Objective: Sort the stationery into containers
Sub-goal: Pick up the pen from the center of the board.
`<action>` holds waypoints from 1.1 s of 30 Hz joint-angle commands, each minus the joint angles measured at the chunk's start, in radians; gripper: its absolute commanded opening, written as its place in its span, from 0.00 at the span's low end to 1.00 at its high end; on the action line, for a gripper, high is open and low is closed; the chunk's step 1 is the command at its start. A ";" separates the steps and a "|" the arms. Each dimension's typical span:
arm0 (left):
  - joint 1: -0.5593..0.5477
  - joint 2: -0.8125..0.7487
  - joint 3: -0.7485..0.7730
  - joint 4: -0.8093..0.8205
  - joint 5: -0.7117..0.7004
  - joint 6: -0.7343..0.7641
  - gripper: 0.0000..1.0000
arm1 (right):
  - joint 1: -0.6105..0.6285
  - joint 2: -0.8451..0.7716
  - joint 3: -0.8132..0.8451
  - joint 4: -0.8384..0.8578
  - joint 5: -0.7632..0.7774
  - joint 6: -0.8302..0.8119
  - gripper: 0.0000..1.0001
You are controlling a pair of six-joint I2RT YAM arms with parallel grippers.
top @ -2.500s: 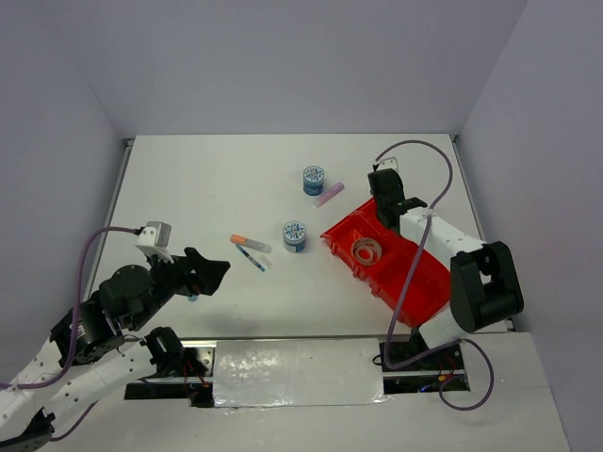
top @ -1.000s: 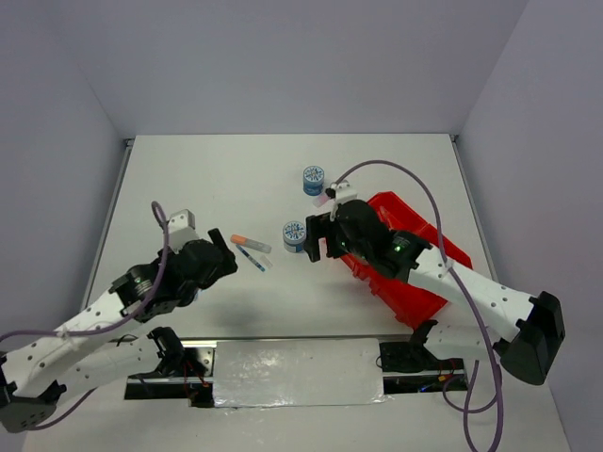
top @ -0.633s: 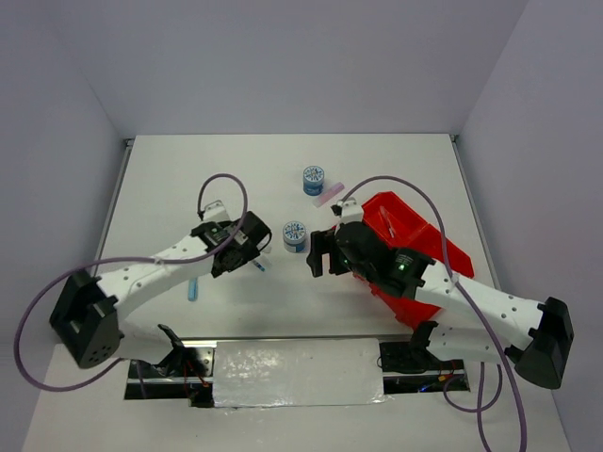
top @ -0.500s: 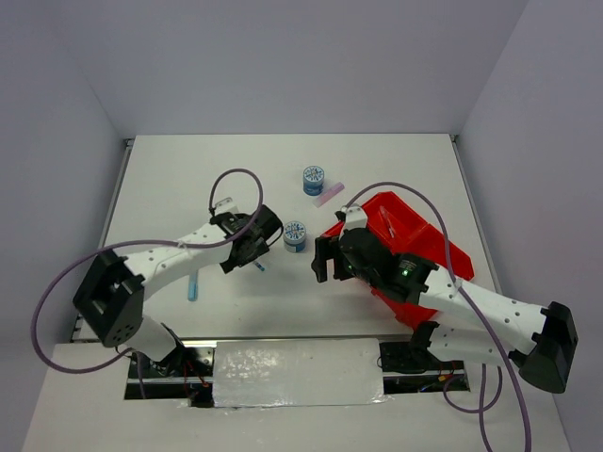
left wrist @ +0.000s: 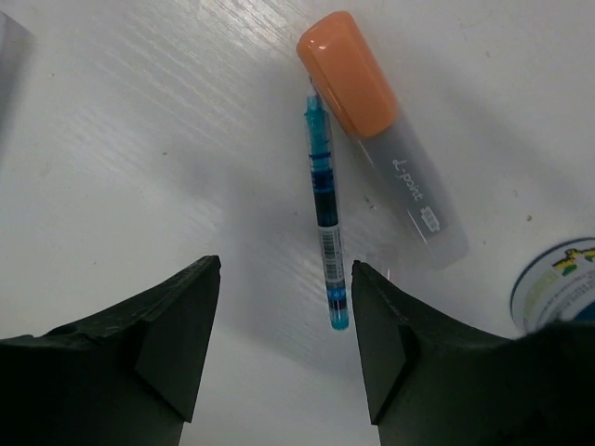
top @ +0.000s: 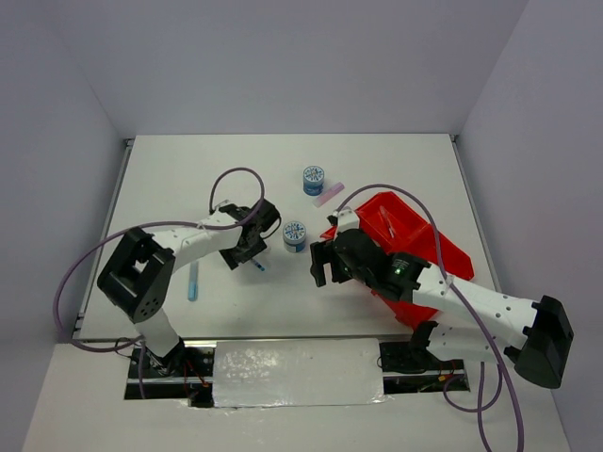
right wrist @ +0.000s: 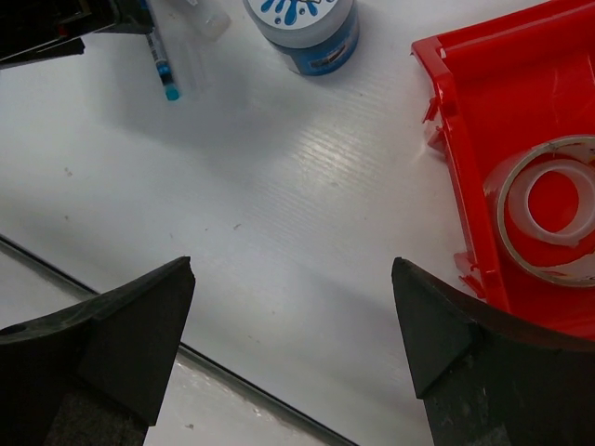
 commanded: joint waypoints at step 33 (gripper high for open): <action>0.018 -0.098 -0.443 0.258 0.262 0.136 0.03 | 0.007 -0.001 -0.023 0.169 -0.131 -0.053 0.96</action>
